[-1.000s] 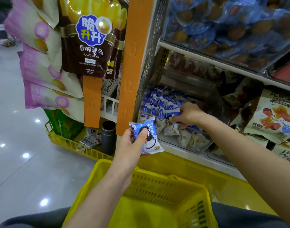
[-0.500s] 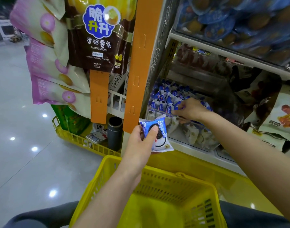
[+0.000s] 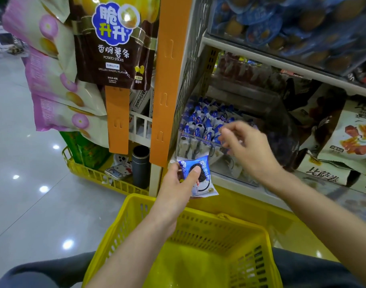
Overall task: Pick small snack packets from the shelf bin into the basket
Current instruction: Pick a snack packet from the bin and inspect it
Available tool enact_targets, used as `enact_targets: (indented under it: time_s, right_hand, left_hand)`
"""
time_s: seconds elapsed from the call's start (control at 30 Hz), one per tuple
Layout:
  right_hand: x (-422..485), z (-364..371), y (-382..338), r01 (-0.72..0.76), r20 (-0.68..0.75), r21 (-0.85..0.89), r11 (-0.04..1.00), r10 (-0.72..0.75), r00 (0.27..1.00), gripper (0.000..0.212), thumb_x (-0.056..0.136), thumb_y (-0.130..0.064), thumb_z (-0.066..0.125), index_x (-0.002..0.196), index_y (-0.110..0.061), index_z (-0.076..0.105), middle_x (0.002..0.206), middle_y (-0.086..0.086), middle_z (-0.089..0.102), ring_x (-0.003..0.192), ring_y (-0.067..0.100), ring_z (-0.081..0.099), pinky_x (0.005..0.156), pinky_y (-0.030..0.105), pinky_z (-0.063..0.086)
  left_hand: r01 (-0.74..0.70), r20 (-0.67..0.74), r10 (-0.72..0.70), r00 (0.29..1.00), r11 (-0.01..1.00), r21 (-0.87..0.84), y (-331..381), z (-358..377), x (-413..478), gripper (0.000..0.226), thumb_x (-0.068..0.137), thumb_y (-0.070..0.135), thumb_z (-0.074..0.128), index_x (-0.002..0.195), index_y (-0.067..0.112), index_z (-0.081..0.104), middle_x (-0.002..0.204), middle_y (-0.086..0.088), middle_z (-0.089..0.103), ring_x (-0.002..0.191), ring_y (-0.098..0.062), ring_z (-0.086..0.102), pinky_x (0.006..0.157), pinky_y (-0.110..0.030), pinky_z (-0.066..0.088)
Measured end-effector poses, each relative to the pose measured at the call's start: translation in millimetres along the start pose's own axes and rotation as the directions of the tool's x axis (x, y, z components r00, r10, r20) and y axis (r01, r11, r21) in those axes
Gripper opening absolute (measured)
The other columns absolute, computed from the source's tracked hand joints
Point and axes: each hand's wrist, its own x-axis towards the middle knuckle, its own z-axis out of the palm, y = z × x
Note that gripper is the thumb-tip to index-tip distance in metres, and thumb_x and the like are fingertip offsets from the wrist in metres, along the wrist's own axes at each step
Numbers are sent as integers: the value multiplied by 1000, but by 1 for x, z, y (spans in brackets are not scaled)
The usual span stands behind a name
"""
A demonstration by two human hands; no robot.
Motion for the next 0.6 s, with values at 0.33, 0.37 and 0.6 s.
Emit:
enact_targets:
  time_s: [0.33,0.37,0.6]
  right_hand:
    - [-64,19,15,-337,267,430,837,238,934,11,86,-6,61,82,-16,64,79,9,66,62,1,60,56,17,52]
    - [-66,20,18,-368,281,457,810,261,924,10,86,-6,61,82,-15,64,78,8,66,60,0,59,54,15,51]
    - [-76,29,28,-533,365,532,657,390,845,12,90,-9,55,89,-5,67,74,3,65,58,4,57,50,14,48]
  left_hand:
    - [-69,124,59,991,994,80,-12,9,-8,23,90,8,56,113,11,56,105,-7,65,78,0,63,62,-6,47]
    - [-66,121,56,991,995,78,-13,10,-8,19,91,10,56,109,11,57,100,-6,66,73,2,64,60,-7,47]
    - [-74,74,61,995,981,178,-27,12,0,14,92,12,55,97,0,60,87,-10,68,66,3,65,57,-11,49]
